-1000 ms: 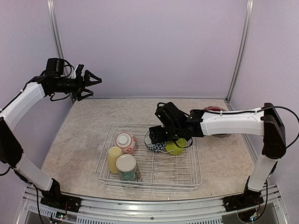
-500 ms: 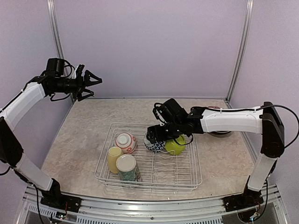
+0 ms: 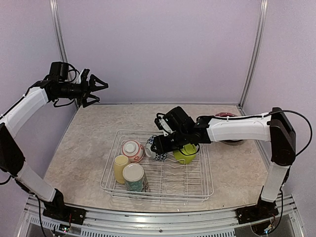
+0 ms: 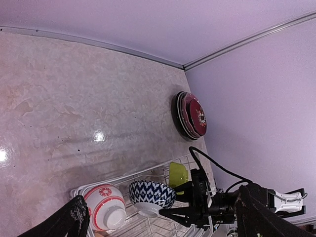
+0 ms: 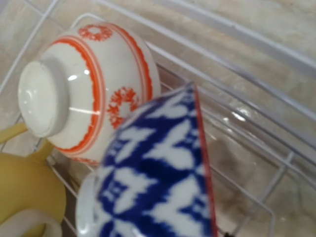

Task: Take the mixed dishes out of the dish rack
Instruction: Grab the bowl from the dish rack, then place the bowl at the center of the board.

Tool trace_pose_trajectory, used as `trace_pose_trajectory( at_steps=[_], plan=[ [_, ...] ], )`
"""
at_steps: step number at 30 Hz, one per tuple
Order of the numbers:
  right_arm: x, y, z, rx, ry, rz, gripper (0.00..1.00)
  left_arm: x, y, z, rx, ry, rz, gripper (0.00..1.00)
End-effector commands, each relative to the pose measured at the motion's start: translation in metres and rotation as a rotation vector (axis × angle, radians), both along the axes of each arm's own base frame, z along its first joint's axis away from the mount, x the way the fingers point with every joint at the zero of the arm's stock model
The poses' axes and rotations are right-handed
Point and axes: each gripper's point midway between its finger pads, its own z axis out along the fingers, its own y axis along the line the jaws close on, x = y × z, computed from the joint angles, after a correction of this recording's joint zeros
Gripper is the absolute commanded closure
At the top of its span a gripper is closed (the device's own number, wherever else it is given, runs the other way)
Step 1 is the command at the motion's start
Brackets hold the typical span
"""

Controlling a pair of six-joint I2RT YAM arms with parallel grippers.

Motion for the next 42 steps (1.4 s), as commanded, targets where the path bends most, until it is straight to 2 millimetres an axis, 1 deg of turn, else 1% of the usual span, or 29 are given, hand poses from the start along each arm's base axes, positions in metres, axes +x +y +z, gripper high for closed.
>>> trace_pose_trajectory(
  at_steps=[1, 6, 8, 10, 17, 18, 21, 25, 28, 32, 34, 35, 36, 37, 38, 40, 42],
  plan=[
    [0.008, 0.008, -0.007, 0.024, 0.006, 0.01, 0.53, 0.002, -0.003, 0.007, -0.011, -0.016, -0.015, 0.01],
    [0.002, 0.021, -0.007, 0.082, 0.028, 0.079, 0.71, 0.003, -0.004, 0.006, -0.015, -0.011, -0.018, 0.01],
    [0.0, 0.023, -0.004, 0.108, 0.038, 0.101, 0.79, 0.003, -0.004, 0.006, -0.015, -0.012, -0.018, 0.01],
    [-0.001, 0.025, 0.003, 0.15, 0.039, 0.121, 0.85, 0.003, -0.004, 0.006, -0.015, -0.011, -0.018, 0.01],
    [-0.004, 0.029, 0.027, 0.296, 0.042, 0.177, 0.92, 0.004, -0.004, 0.004, -0.015, -0.007, -0.017, 0.01],
    [-0.005, 0.029, 0.029, 0.307, 0.049, 0.187, 0.95, 0.004, -0.004, 0.003, -0.014, -0.006, -0.016, 0.01],
    [-0.006, 0.034, 0.051, 0.387, 0.027, 0.223, 1.0, 0.005, -0.003, 0.001, -0.012, -0.001, -0.016, 0.01],
    [-0.01, 0.04, 0.079, 0.486, 0.016, 0.277, 1.0, 0.007, -0.003, -0.002, -0.012, 0.008, -0.013, 0.01],
    [-0.019, 0.045, 0.108, 0.595, 0.0, 0.346, 1.0, 0.008, -0.001, -0.002, -0.01, 0.008, -0.006, 0.01],
    [-0.033, 0.047, 0.148, 0.733, -0.012, 0.431, 1.0, 0.01, 0.006, 0.0, -0.014, 0.004, 0.011, 0.01],
    [-0.034, 0.043, 0.165, 0.755, -0.045, 0.441, 1.0, 0.011, 0.008, 0.001, -0.019, 0.003, 0.015, 0.01],
    [-0.032, 0.04, 0.17, 0.749, -0.068, 0.434, 1.0, 0.011, 0.009, 0.002, -0.02, 0.001, 0.018, 0.01],
    [-0.03, 0.034, 0.179, 0.743, -0.103, 0.422, 1.0, 0.011, 0.01, 0.001, -0.02, 0.001, 0.019, 0.01],
    [-0.026, 0.03, 0.18, 0.715, -0.126, 0.406, 1.0, 0.011, 0.01, 0.002, -0.02, 0.0, 0.02, 0.01],
    [-0.021, 0.022, 0.187, 0.687, -0.167, 0.38, 1.0, 0.011, 0.011, 0.002, -0.021, 0.0, 0.021, 0.01],
    [-0.01, 0.004, 0.193, 0.605, -0.244, 0.316, 1.0, 0.011, 0.01, 0.002, -0.024, 0.001, 0.018, 0.01],
    [0.003, -0.02, 0.196, 0.515, -0.314, 0.221, 1.0, 0.011, 0.01, 0.003, -0.025, -0.001, 0.016, 0.01]
  ],
)
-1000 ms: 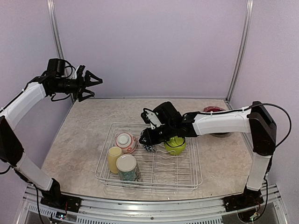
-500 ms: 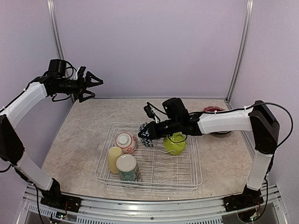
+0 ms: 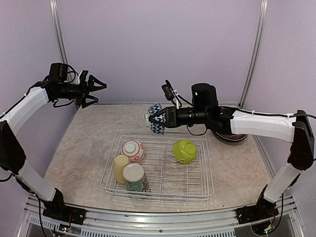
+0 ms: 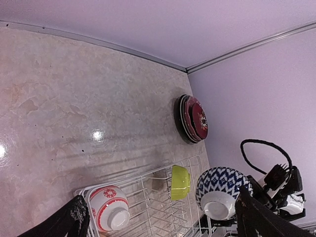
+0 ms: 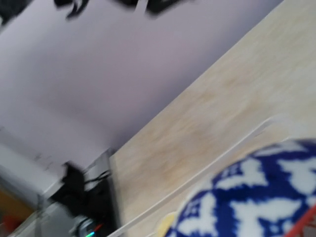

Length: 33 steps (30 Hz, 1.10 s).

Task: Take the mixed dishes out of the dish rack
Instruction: Place the bowl at the center of the board.

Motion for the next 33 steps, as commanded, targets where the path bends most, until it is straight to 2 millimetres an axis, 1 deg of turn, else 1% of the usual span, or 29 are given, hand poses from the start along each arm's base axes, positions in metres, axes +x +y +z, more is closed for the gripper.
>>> trace_pose_trajectory(
  at_steps=[1, 3, 4, 5, 7, 9, 10, 11, 13, 14, 15, 16, 17, 20, 22, 24, 25, 27, 31, 33],
  plan=[
    [0.031, -0.058, 0.035, -0.114, -0.187, -0.257, 1.0, 0.002, 0.0, 0.009, -0.009, -0.029, -0.004, 0.01],
    [0.042, -0.095, 0.033, -0.197, -0.201, -0.41, 1.0, 0.003, 0.003, 0.013, -0.008, -0.032, 0.007, 0.01],
    [0.051, -0.12, 0.031, -0.247, -0.208, -0.518, 1.0, 0.003, 0.003, 0.015, -0.016, -0.027, 0.01, 0.01],
    [0.054, -0.144, 0.029, -0.294, -0.209, -0.607, 1.0, 0.003, 0.004, 0.019, -0.028, -0.018, 0.015, 0.01],
    [0.055, -0.195, 0.017, -0.396, -0.182, -0.777, 1.0, 0.002, 0.005, 0.028, -0.063, 0.004, 0.027, 0.01],
    [0.053, -0.245, -0.005, -0.498, -0.113, -0.904, 1.0, -0.001, 0.006, 0.042, -0.107, 0.003, 0.033, 0.01],
    [0.047, -0.267, -0.019, -0.544, -0.074, -0.949, 1.0, -0.004, 0.008, 0.049, -0.126, -0.006, 0.043, 0.01],
    [0.042, -0.284, -0.034, -0.591, -0.029, -0.982, 1.0, -0.005, 0.01, 0.055, -0.14, -0.018, 0.059, 0.01],
    [0.033, -0.31, -0.06, -0.663, 0.043, -1.022, 1.0, -0.017, 0.016, 0.077, -0.179, -0.07, 0.094, 0.01],
    [0.031, -0.319, -0.072, -0.69, 0.076, -1.035, 1.0, -0.02, 0.021, 0.083, -0.199, -0.082, 0.114, 0.01],
    [0.029, -0.326, -0.082, -0.715, 0.109, -1.047, 1.0, -0.029, 0.026, 0.096, -0.217, -0.11, 0.134, 0.01],
    [0.029, -0.331, -0.092, -0.737, 0.139, -1.053, 1.0, -0.032, 0.034, 0.102, -0.233, -0.116, 0.168, 0.01],
    [0.029, -0.334, -0.101, -0.754, 0.165, -1.054, 1.0, -0.035, 0.048, 0.111, -0.241, -0.136, 0.213, 0.01],
    [0.034, -0.342, -0.127, -0.828, 0.23, -1.049, 1.0, -0.048, 0.07, 0.129, -0.267, -0.19, 0.27, 0.01],
    [0.036, -0.346, -0.144, -0.881, 0.268, -1.049, 1.0, -0.052, 0.082, 0.135, -0.28, -0.208, 0.291, 0.01],
    [0.037, -0.35, -0.16, -0.919, 0.304, -1.049, 1.0, -0.051, 0.096, 0.133, -0.306, -0.193, 0.308, 0.01],
    [0.037, -0.352, -0.168, -0.938, 0.323, -1.046, 1.0, -0.049, 0.1, 0.133, -0.327, -0.182, 0.305, 0.01],
    [0.038, -0.357, -0.181, -0.969, 0.355, -1.045, 1.0, -0.048, 0.102, 0.137, -0.357, -0.184, 0.27, 0.01],
    [0.041, -0.361, -0.191, -0.989, 0.367, -1.047, 1.0, -0.047, 0.103, 0.136, -0.36, -0.183, 0.258, 0.01],
    [0.043, -0.362, -0.194, -0.997, 0.366, -1.043, 1.0, -0.049, 0.103, 0.139, -0.366, -0.193, 0.25, 0.01]
  ],
)
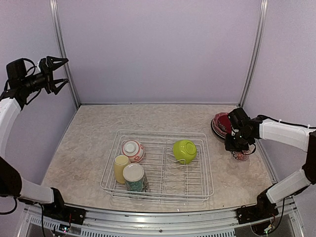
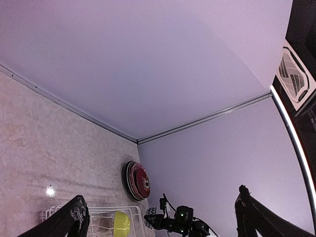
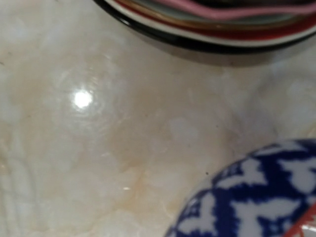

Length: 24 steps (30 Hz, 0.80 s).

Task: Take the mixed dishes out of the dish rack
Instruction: Place the bowl at the center of the board.

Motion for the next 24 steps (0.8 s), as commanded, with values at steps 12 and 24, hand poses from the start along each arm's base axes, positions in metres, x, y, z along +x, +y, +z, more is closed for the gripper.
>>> trace_pose_trajectory(
  at_steps=[12, 24],
  plan=[
    [0.003, -0.021, -0.025, -0.027, 0.028, -0.039, 1.0, -0.012, 0.003, 0.014, -0.022, -0.063, -0.039, 0.01],
    [0.012, -0.017, -0.045, -0.031, 0.051, -0.014, 0.87, 0.008, 0.007, -0.011, -0.09, 0.019, -0.055, 0.01]
  ],
)
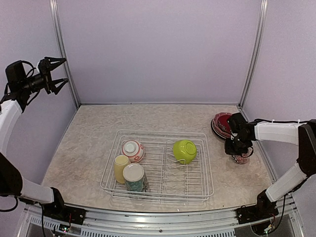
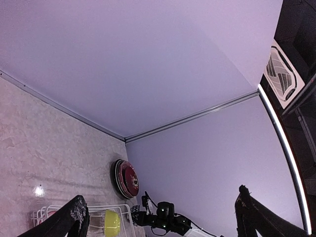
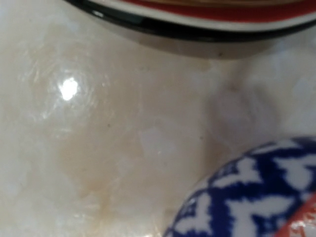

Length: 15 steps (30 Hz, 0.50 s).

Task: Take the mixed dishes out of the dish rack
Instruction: Place the bowl at the center of the board.

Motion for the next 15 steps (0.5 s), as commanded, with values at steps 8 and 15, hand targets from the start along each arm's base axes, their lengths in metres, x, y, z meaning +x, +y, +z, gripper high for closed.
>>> trace_pose_trajectory(
  at_steps=[8, 15],
  plan=[
    [0.011, 0.006, -0.007, 0.032, -0.009, 0.02, 0.54, 0.008, -0.016, -0.014, -0.021, 0.036, -0.056, 0.01],
    [0.014, 0.005, 0.005, 0.023, -0.026, 0.029, 0.35, 0.004, -0.018, -0.009, 0.001, 0.016, -0.054, 0.01]
  ],
)
